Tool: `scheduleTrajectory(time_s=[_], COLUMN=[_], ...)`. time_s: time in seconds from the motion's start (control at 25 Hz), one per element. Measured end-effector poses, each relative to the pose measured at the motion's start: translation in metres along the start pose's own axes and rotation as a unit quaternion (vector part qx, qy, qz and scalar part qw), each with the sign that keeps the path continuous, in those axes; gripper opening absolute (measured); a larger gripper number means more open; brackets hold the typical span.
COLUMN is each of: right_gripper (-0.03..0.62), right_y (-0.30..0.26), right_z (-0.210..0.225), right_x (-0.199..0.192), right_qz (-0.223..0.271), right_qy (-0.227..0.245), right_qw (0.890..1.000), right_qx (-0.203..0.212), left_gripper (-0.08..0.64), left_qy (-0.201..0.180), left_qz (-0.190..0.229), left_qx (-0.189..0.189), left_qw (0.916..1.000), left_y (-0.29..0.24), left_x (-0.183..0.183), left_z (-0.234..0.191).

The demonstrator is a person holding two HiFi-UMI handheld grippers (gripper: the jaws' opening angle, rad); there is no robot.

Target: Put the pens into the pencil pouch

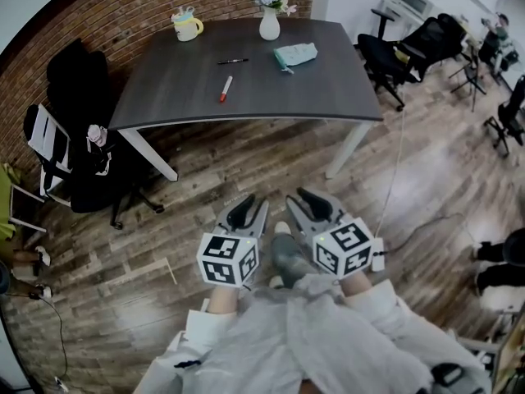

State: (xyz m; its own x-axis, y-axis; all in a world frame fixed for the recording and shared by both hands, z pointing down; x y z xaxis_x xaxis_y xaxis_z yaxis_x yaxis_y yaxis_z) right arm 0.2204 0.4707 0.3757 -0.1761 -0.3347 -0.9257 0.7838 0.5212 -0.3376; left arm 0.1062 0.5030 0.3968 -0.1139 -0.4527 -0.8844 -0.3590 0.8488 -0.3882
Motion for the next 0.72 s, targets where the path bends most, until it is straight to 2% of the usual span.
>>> scheduleTrajectory(time_s=[0.4, 0.72], right_gripper=[0.087, 0.087], right_y=[-0.058, -0.125], right_z=[0.035, 0.077], right_x=[0.013, 0.052], right_qz=[-0.027, -0.027], right_qy=[-0.001, 0.006], right_qw=[1.000, 0.999], right_qx=[0.010, 0.030], left_gripper=[0.094, 0.092], left_qy=[0.014, 0.007], left_qz=[0.004, 0.010], left_qx=[0.023, 0.037], left_qw=[0.9996, 0.9992], left_y=[-0.034, -0.084], left_x=[0.025, 0.072], left_z=[-0.049, -0.095])
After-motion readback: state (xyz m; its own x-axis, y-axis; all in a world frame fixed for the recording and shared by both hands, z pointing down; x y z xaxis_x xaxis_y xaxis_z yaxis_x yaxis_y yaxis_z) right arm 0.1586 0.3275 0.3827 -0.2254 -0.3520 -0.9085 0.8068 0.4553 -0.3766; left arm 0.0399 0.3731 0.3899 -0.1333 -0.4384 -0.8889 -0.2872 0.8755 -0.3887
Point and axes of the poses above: the fingertips, and each gripper's own axes: y backward along the fingers, z to its right, x out of its top, the point moved 4 cm from there along y, backward along the fingers, and after that the axes turned 3 degrees about -z, right-handed, at the moved point
